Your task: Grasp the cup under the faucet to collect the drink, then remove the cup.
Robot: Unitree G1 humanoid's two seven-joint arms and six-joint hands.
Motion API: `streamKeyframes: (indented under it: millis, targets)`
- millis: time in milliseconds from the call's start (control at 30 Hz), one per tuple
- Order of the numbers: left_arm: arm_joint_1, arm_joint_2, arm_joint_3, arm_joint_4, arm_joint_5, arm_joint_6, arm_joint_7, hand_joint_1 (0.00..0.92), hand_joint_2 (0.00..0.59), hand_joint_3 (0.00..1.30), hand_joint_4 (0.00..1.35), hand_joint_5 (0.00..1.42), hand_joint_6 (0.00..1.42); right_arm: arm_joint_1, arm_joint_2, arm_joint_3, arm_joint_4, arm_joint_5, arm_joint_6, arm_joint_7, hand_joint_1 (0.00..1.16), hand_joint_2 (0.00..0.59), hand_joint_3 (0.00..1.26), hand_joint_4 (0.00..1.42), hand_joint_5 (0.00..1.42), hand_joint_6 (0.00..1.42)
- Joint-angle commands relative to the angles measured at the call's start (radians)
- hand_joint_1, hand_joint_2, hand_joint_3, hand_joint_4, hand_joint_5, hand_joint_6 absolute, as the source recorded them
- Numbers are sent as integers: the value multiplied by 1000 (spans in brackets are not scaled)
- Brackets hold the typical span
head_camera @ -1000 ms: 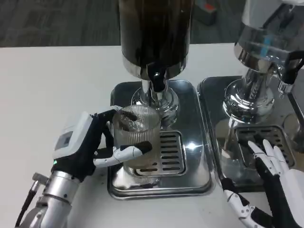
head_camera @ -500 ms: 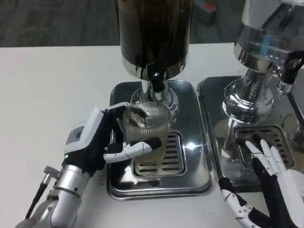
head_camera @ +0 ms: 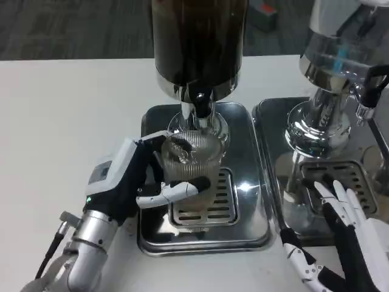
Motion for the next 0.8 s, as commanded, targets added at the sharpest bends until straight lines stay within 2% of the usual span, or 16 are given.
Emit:
streamKeyframes:
  millis: [33, 600, 800]
  targets:
    - [-21, -3, -11, -1, 2, 2, 2, 281, 77, 500, 712, 953, 1254, 7, 2, 4, -12, -4, 10, 9, 379, 384, 146, 22, 4, 247]
    - [-8, 10, -40, -18, 12, 13, 2, 213, 71, 447, 670, 903, 1197, 3, 2, 0, -11, 0, 16, 16, 407, 399, 156, 32, 15, 247]
    - [-2, 13, -47, -25, 16, 19, 1, 195, 69, 422, 633, 865, 1121, 3, 3, -2, -15, 1, 21, 17, 413, 401, 156, 32, 18, 247]
